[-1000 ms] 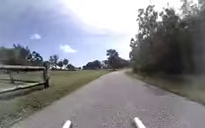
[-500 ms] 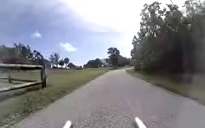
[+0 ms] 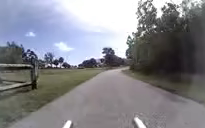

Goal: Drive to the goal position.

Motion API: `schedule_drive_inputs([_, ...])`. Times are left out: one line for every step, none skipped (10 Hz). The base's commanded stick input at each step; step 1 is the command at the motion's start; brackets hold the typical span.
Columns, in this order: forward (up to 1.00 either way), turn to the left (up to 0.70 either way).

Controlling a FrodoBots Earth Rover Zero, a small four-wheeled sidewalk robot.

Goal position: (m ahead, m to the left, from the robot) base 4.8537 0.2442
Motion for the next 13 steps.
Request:
schedule_drive_inputs([0.50, 0.00])
schedule_drive_inputs([0.50, 0.00])
schedule_drive_inputs([0.50, 0.00])
schedule_drive_inputs([0.50, 0.00])
schedule_drive_inputs([0.50, 0.00])
schedule_drive_inputs([0.50, 0.00])
schedule_drive_inputs([0.50, 0.00])
schedule_drive_inputs([0.50, 0.00])
schedule_drive_inputs([0.50, 0.00])
schedule_drive_inputs([0.50, 0.00])
schedule_drive_inputs([0.50, 0.00])
schedule_drive_inputs([0.50, 0.00])
schedule_drive_inputs([0.50, 0.00])
